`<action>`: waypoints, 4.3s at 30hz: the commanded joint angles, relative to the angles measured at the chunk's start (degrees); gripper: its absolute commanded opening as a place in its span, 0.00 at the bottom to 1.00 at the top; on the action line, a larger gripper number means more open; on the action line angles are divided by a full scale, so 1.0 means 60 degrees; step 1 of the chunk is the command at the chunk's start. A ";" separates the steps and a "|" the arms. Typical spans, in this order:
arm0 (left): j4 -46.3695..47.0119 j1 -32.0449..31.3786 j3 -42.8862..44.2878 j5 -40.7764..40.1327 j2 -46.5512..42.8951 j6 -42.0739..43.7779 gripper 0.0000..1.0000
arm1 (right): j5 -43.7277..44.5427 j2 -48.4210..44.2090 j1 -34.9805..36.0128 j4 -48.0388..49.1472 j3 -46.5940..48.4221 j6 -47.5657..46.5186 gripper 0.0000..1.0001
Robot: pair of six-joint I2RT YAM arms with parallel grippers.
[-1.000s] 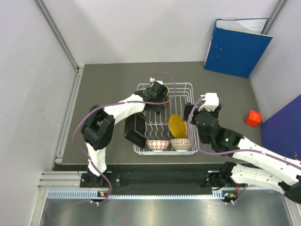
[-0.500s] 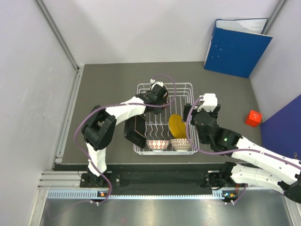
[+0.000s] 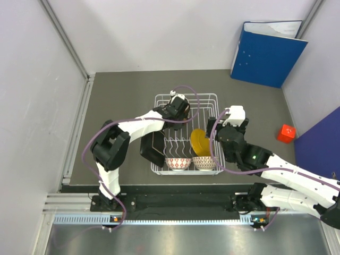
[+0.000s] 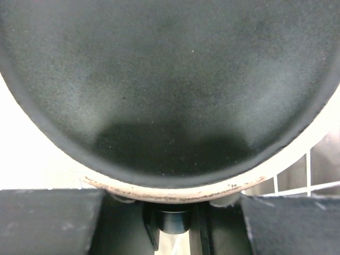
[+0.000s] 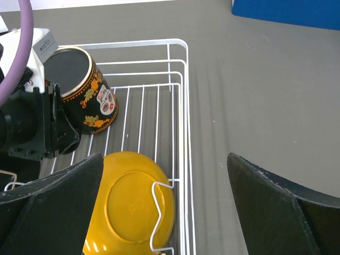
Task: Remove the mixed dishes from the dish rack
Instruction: Pick up the cup from the dish rack, then place the cup at the center of the board.
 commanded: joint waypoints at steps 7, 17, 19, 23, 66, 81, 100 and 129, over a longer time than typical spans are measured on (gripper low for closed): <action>-0.0622 -0.0101 0.1429 -0.0653 -0.1246 0.0523 0.00 | -0.0095 -0.0102 0.0103 0.0034 0.0208 0.0271 1.00; -0.0945 -0.0115 0.2411 -0.0303 -0.1846 0.0612 0.00 | -0.0284 -0.0951 0.0103 0.0835 0.0122 0.0420 1.00; -0.0756 -0.0115 0.2412 -0.0010 -0.2081 0.0436 0.00 | -0.0314 -0.1243 0.0088 0.1205 0.0018 0.0373 1.00; 0.0180 -0.0101 0.1989 0.1219 -0.2724 0.0027 0.00 | -0.1002 -0.1464 0.0029 0.1075 0.0472 0.0329 1.00; 1.2238 0.1833 -0.3418 0.9762 -0.4279 -0.6888 0.00 | -1.1681 0.1228 -0.5346 0.8588 0.0398 0.4372 0.87; 1.2414 0.1760 -0.3448 0.9777 -0.4147 -0.7005 0.00 | -1.2736 0.3061 -0.5346 1.0346 0.0721 0.5192 0.51; 0.9302 0.1949 -0.2820 0.9221 -0.4483 -0.5309 0.99 | -1.2402 0.2609 -0.5361 0.8402 0.1219 0.4140 0.00; 0.1926 0.3767 -0.3154 0.2293 -0.7103 -0.4767 0.99 | -0.4284 0.8495 -0.8114 -0.3380 0.9409 0.0578 0.00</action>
